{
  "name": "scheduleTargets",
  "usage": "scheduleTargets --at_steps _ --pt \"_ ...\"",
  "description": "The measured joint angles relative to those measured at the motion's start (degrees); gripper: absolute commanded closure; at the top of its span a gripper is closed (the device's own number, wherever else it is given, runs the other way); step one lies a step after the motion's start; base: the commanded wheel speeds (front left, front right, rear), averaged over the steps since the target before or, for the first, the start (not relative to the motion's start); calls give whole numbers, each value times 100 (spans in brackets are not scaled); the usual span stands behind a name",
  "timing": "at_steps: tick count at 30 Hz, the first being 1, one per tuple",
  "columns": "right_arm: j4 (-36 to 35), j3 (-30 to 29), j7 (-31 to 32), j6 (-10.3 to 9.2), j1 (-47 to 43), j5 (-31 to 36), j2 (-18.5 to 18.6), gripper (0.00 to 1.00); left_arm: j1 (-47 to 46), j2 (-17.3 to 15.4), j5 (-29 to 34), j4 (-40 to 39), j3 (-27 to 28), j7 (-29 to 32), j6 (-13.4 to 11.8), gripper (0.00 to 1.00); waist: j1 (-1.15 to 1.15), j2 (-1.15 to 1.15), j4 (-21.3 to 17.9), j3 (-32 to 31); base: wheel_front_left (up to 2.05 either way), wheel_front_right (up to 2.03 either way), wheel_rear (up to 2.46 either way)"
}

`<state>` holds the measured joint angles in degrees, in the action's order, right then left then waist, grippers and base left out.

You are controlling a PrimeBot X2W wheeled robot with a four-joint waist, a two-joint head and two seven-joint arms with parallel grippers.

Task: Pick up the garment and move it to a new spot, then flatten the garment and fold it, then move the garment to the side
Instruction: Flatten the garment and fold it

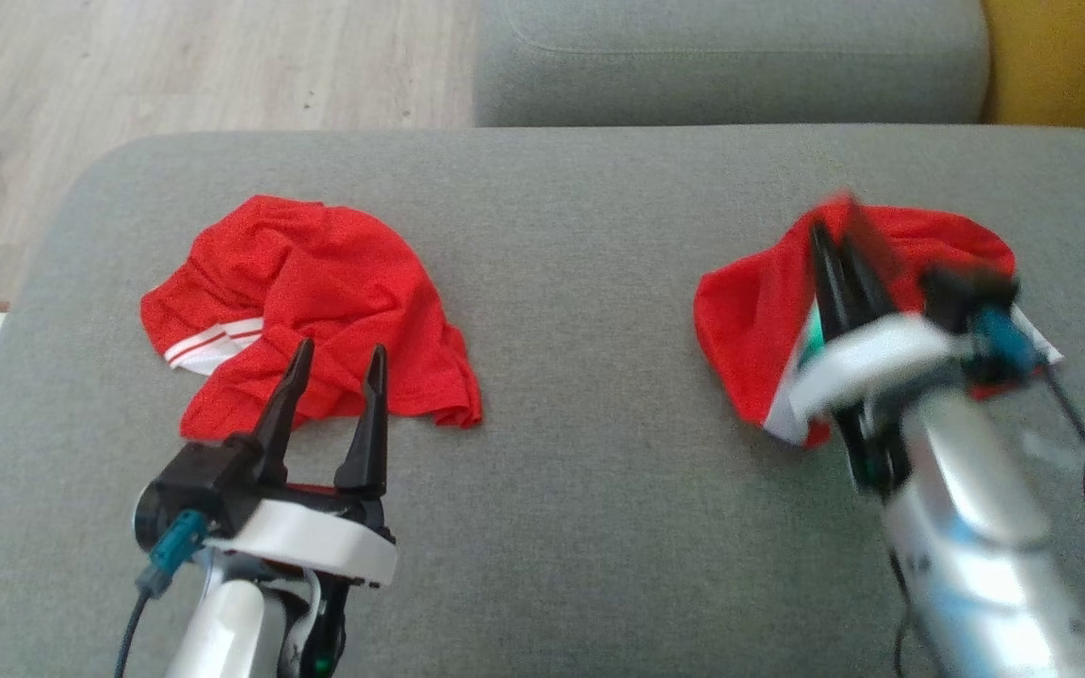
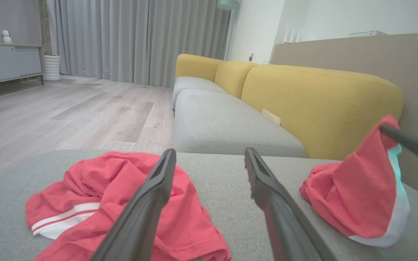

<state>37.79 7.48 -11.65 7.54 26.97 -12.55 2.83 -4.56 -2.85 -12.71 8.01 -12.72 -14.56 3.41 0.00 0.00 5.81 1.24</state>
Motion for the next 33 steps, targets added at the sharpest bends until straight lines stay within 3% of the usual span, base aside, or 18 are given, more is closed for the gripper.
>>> scheduleTargets --at_steps 8,15,21,28,33 --pt "-345 820 412 0 1666 -566 45 100 106 2 -123 7 -156 1 -80 0 0 0 279 -146 0 0 0" --pt "83 371 264 0 2306 -631 46 100 232 2 -159 -8 -116 1 -98 0 0 0 365 -177 0 0 0" --pt "392 -296 310 0 1444 -193 93 100 242 2 -158 -51 -30 1 -138 0 0 0 131 -85 0 0 0" --pt "229 -760 694 0 -263 -142 486 100 190 2 -123 -62 -65 1 -133 0 0 0 -227 11 0 0 0" --pt "85 -960 879 0 -766 -21 670 100 182 2 -98 -58 -60 1 -118 0 0 0 -436 73 0 0 0"
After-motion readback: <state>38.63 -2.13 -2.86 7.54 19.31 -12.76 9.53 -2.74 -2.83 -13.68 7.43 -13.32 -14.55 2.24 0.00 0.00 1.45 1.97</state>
